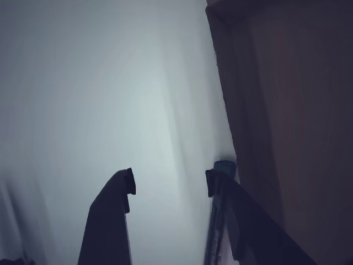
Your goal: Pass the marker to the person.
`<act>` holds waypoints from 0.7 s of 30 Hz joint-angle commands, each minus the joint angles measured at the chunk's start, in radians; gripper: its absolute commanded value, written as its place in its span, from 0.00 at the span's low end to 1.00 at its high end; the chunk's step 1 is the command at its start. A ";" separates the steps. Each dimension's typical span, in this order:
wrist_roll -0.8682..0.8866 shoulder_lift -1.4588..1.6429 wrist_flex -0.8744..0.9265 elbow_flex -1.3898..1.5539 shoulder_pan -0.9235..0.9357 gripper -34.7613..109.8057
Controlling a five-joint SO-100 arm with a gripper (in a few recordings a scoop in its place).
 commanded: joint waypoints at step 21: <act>0.163 -0.252 0.215 -0.186 -0.233 0.43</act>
